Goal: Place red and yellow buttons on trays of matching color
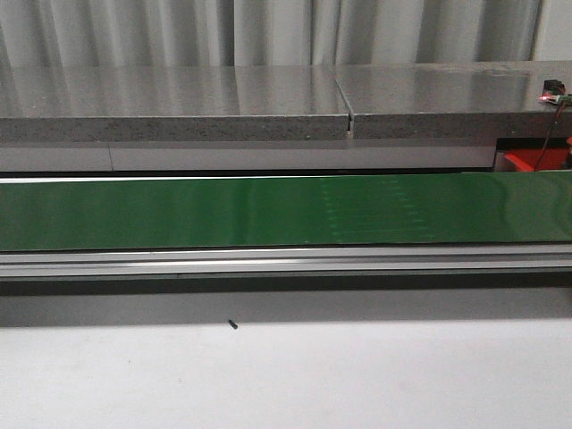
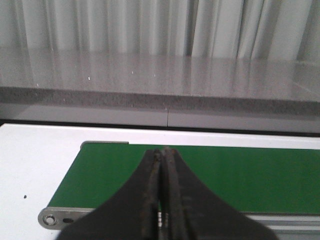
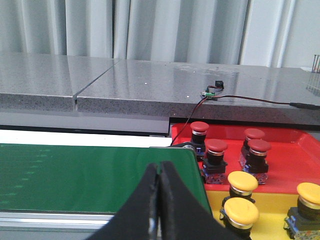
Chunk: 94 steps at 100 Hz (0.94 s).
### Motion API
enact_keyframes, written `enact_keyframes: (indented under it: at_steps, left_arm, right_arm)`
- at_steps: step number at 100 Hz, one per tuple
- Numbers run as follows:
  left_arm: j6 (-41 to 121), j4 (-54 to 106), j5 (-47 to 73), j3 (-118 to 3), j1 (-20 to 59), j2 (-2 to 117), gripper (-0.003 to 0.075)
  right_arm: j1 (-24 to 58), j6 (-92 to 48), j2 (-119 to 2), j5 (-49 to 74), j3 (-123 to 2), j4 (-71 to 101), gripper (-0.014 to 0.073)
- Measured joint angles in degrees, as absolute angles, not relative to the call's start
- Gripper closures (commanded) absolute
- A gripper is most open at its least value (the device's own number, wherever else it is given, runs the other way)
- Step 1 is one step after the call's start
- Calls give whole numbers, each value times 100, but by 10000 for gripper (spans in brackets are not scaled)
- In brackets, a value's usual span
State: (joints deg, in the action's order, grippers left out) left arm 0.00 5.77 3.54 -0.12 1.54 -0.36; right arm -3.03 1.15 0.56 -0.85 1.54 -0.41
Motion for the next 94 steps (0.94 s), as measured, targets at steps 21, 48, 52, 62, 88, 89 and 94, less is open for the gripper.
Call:
enact_keyframes:
  at_steps: [21, 48, 52, 62, 88, 89, 94]
  left_arm:
    - [0, 540, 280, -12, 156, -36, 741]
    - [0, 540, 271, -12, 156, -36, 741]
    - [0, 540, 271, -12, 156, -36, 741]
    - [0, 540, 271, -12, 156, -36, 741]
    - [0, 540, 271, -12, 156, -36, 741]
    - [0, 540, 271, -12, 156, -36, 741]
    - [0, 540, 271, -12, 156, -36, 741]
  right_arm:
    - [-303, 129, 56, -96, 154, -41, 650]
    - [-303, 129, 56, -96, 154, -41, 650]
    - [-303, 129, 56, -96, 154, -41, 650]
    - [-303, 129, 56, -96, 154, -41, 650]
    - [-303, 129, 56, -96, 154, -41, 650]
    - [-303, 129, 56, -96, 154, -41, 650]
    - [-303, 129, 56, -96, 154, -41, 650]
